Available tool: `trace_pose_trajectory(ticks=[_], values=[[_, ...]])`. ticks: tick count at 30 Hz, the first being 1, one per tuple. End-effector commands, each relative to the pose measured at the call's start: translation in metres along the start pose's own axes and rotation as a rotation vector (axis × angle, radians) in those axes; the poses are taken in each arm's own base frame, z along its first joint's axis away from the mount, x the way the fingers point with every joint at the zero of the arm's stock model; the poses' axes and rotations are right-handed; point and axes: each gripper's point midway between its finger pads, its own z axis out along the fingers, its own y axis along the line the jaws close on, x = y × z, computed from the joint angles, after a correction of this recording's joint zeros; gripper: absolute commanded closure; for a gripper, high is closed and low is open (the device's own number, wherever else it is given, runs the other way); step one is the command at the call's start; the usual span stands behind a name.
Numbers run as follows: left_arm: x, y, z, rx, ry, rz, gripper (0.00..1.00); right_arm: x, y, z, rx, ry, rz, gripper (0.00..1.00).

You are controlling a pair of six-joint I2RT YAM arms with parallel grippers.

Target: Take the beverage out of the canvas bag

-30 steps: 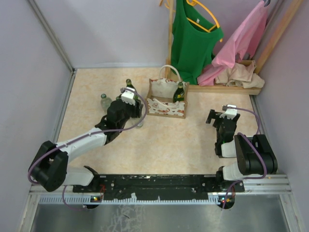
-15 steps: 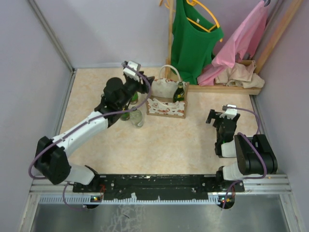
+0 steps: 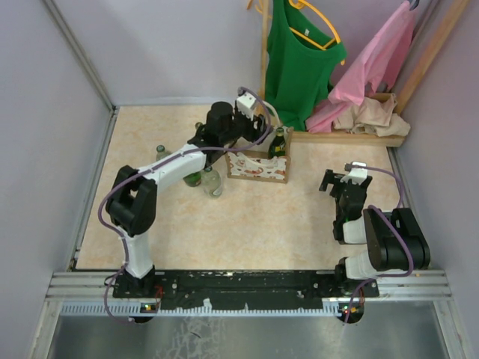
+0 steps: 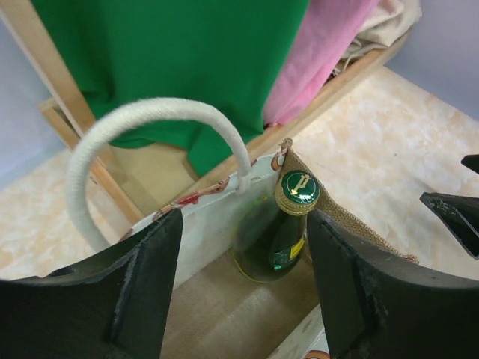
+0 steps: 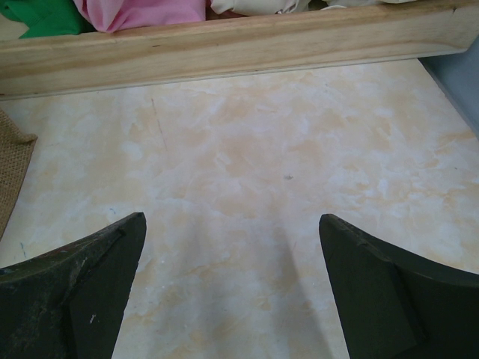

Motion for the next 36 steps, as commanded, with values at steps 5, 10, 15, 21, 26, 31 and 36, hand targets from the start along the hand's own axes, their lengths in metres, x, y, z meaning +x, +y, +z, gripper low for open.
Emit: trace_pose_trajectory(ticks=[5, 10, 15, 21, 26, 31, 36], values=[[-0.003, -0.018, 0.022, 0.057, -0.002, 0.019, 0.2, -0.027, 0.005, 0.009, -0.008, -0.086, 0.005, 0.01], [0.016, -0.025, 0.034, 0.069, 0.032, 0.026, 0.09, -0.027, 0.006, 0.009, -0.009, -0.086, 0.004, 0.01], [0.028, -0.026, 0.041, 0.067, 0.051, 0.03, 0.09, -0.027, 0.005, 0.009, -0.009, -0.087, 0.005, 0.01], [0.035, -0.025, 0.049, 0.066, 0.053, 0.032, 0.09, -0.027, 0.005, 0.009, -0.008, -0.086, 0.005, 0.01], [0.041, -0.023, 0.056, 0.058, 0.053, 0.027, 0.11, -0.027, 0.005, 0.009, -0.008, -0.086, 0.005, 0.01], [0.05, -0.02, 0.064, 0.053, 0.063, 0.025, 0.13, -0.027, 0.005, 0.009, -0.007, -0.086, 0.004, 0.01], [0.056, -0.022, 0.07, 0.064, 0.066, 0.007, 0.2, -0.027, 0.005, 0.009, -0.008, -0.086, 0.004, 0.01]])
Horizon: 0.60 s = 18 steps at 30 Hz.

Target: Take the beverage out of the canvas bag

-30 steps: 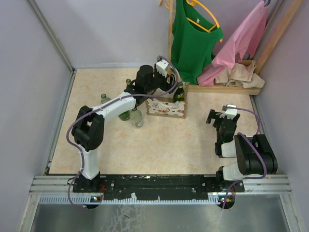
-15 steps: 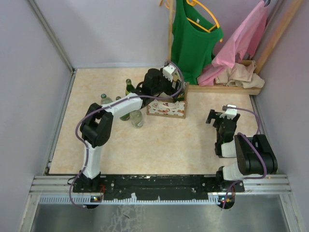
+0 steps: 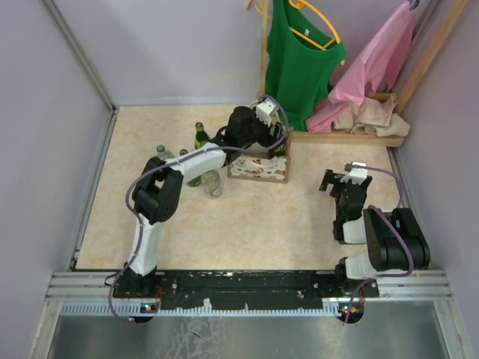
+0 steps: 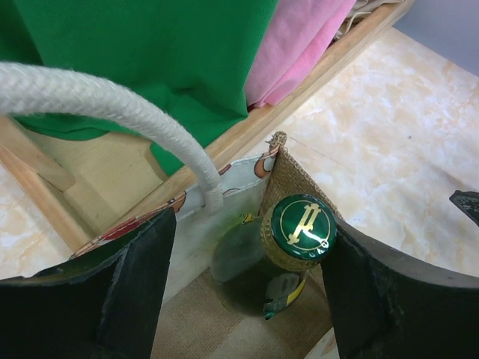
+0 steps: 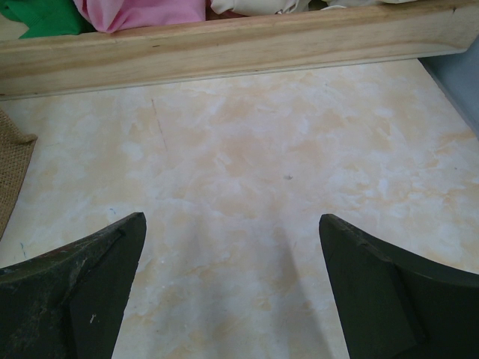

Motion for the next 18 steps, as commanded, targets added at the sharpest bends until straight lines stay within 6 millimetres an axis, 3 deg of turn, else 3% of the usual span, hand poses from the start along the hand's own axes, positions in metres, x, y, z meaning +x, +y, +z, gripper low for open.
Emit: trace_pose_trajectory(ticks=[1, 8, 14, 18], values=[[-0.008, -0.004, 0.011, 0.019, -0.038, 0.0, 0.22, -0.027, 0.005, 0.009, -0.007, -0.086, 0.005, 0.01], [-0.012, -0.007, 0.014, 0.028, -0.053, -0.021, 0.62, -0.027, 0.005, 0.009, -0.007, -0.086, 0.005, 0.01], [-0.036, -0.004, 0.005, -0.004, -0.114, -0.015, 0.97, -0.027, 0.005, 0.009, -0.007, -0.086, 0.005, 0.01], [-0.066, 0.0, -0.006, -0.037, -0.185, 0.012, 1.0, -0.027, 0.005, 0.009, -0.008, -0.086, 0.005, 0.01]])
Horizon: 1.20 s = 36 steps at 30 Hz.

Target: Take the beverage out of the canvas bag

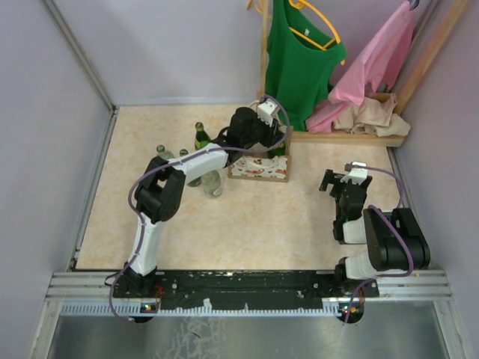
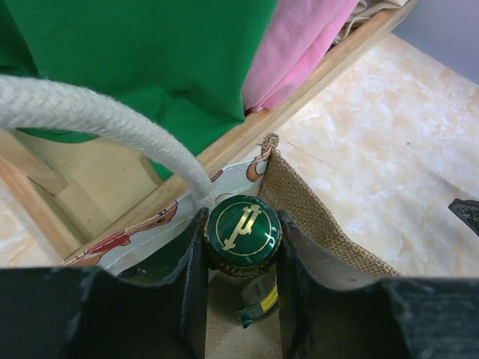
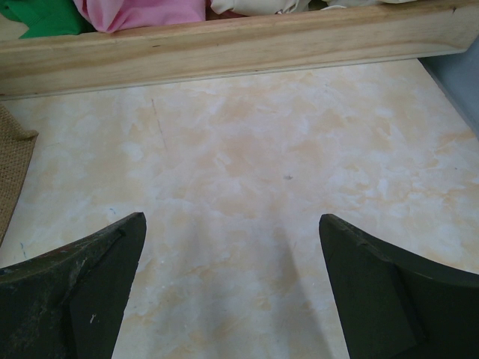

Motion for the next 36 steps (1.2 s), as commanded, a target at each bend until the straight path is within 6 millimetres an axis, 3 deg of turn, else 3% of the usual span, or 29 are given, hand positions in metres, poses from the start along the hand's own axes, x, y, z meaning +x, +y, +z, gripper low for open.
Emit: trace_pose_trajectory(ticks=[1, 8, 20, 30, 36], values=[[-0.082, -0.001, -0.019, -0.035, -0.201, 0.049, 1.0, -0.027, 0.006, 0.009, -0.009, -0.086, 0.005, 0.01], [-0.144, -0.009, -0.049, -0.037, -0.339, 0.091, 1.0, -0.027, 0.006, 0.009, -0.008, -0.087, 0.005, 0.01], [-0.215, -0.038, -0.114, 0.001, -0.535, 0.146, 1.0, -0.027, 0.005, 0.009, -0.007, -0.085, 0.005, 0.01], [-0.246, -0.037, -0.176, -0.103, -0.573, 0.215, 1.0, -0.027, 0.005, 0.009, -0.008, -0.086, 0.005, 0.01], [-0.257, -0.021, -0.224, -0.25, -0.553, 0.244, 1.0, -0.027, 0.005, 0.009, -0.008, -0.086, 0.005, 0.01]])
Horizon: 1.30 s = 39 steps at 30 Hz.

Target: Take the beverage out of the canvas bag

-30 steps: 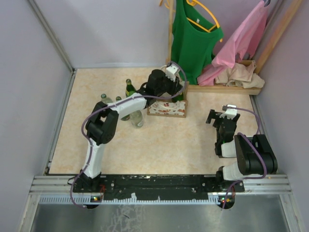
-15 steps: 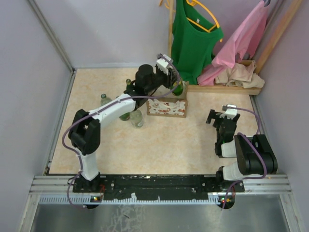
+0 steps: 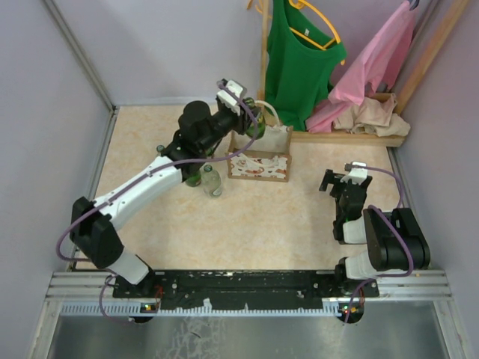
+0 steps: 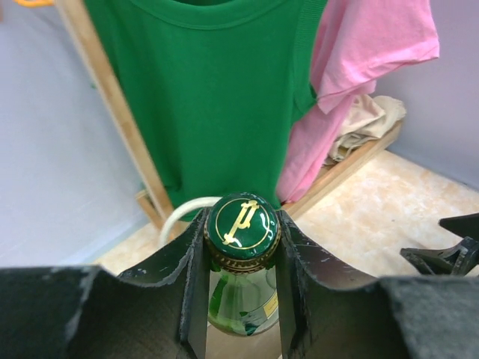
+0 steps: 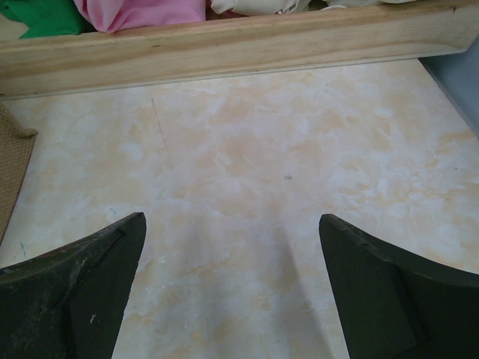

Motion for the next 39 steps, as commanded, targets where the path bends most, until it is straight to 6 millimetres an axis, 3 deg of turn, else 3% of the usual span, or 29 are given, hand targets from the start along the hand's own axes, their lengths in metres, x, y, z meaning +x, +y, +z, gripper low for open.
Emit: trace_pose_trajectory(ticks=[1, 6, 15, 22, 28, 34, 39], values=[[-0.101, 0.032, -0.048, -0.173, -0.215, 0.088, 1.0, -0.027, 0.005, 0.009, -0.008, -0.086, 0.005, 0.01], [-0.11, 0.055, -0.099, -0.314, -0.191, 0.129, 1.0, -0.027, 0.005, 0.009, -0.008, -0.086, 0.005, 0.01], [-0.058, 0.09, -0.183, -0.576, -0.068, 0.077, 1.0, -0.027, 0.005, 0.009, -0.008, -0.085, 0.004, 0.01], [-0.038, 0.104, -0.236, -0.712, -0.046, 0.025, 1.0, -0.027, 0.005, 0.009, -0.006, -0.085, 0.005, 0.01], [0.005, 0.104, -0.257, -0.76, 0.009, -0.038, 1.0, -0.026, 0.005, 0.009, -0.006, -0.084, 0.004, 0.01], [0.05, 0.097, -0.264, -0.756, 0.031, -0.097, 1.0, -0.026, 0.005, 0.009, -0.007, -0.085, 0.005, 0.01], [0.076, 0.094, -0.266, -0.755, 0.045, -0.115, 1.0, -0.027, 0.005, 0.009, -0.008, -0.085, 0.004, 0.01]])
